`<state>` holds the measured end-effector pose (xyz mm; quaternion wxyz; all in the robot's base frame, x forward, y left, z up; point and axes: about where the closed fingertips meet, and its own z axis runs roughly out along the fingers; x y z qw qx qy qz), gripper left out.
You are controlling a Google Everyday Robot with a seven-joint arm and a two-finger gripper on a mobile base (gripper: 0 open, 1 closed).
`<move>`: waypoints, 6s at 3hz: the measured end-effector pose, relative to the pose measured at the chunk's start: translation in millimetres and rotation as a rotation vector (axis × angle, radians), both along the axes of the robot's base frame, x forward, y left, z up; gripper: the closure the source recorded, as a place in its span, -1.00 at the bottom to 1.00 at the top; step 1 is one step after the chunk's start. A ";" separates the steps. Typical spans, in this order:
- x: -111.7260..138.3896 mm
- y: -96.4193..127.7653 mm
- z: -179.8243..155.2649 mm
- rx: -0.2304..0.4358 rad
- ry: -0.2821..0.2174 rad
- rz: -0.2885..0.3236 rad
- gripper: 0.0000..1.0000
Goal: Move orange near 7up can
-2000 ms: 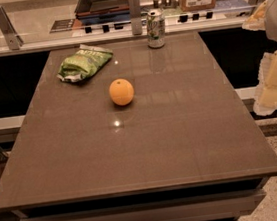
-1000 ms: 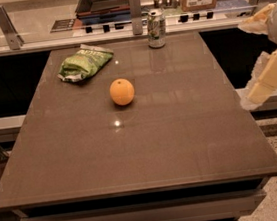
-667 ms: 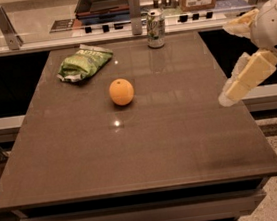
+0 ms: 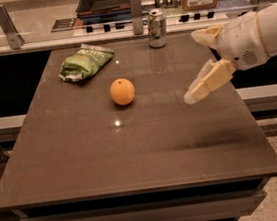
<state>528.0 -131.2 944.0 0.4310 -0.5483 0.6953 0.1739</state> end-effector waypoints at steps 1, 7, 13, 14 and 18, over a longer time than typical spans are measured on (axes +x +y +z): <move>16.6 15.3 -20.7 0.083 0.003 0.017 -1.00; 75.5 89.7 -80.4 0.196 0.067 0.060 -1.00; 45.6 176.2 -100.2 0.368 0.092 0.167 -0.65; 45.0 178.1 -100.1 0.367 0.093 0.171 -0.20; 44.0 184.3 -99.2 0.368 0.095 0.179 1.00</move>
Offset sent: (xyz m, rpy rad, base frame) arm 0.0368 0.0446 -0.0678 0.1438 0.0607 0.0143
